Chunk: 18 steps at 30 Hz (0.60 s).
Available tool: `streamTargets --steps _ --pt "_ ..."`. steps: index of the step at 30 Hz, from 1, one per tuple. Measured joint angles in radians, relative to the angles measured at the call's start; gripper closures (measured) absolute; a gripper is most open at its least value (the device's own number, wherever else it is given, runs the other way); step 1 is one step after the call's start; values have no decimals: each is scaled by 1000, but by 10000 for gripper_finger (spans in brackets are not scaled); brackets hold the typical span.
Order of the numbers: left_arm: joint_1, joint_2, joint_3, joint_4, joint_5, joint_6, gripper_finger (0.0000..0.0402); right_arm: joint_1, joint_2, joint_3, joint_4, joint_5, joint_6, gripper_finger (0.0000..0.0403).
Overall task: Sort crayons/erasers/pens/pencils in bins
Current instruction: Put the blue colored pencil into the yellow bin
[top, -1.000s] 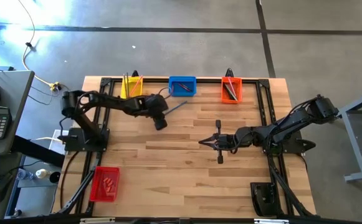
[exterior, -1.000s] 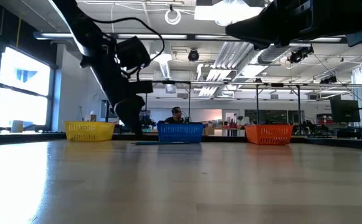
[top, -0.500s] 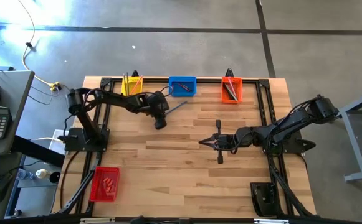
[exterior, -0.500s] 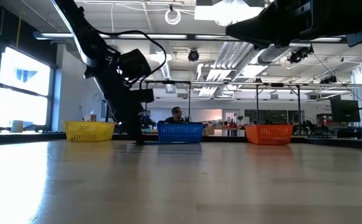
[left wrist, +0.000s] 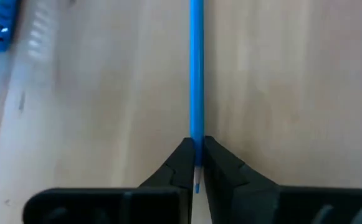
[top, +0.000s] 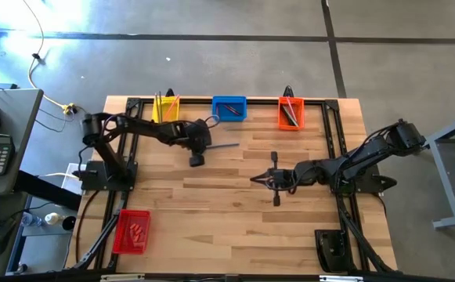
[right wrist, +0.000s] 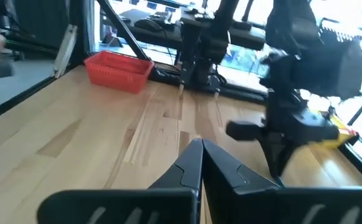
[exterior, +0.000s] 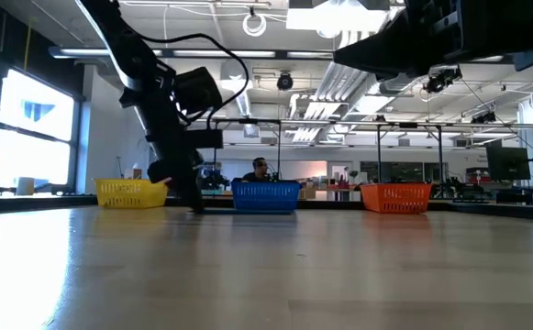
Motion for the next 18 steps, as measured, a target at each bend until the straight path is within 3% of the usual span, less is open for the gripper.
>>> streamTargets --steps 8,18 --pt "-99 -62 -10 -52 -2 10 400 -42 0 0 -154 82 163 386" --pt "-265 -68 -9 -2 -12 -7 401 -135 50 4 -241 -61 321 269"
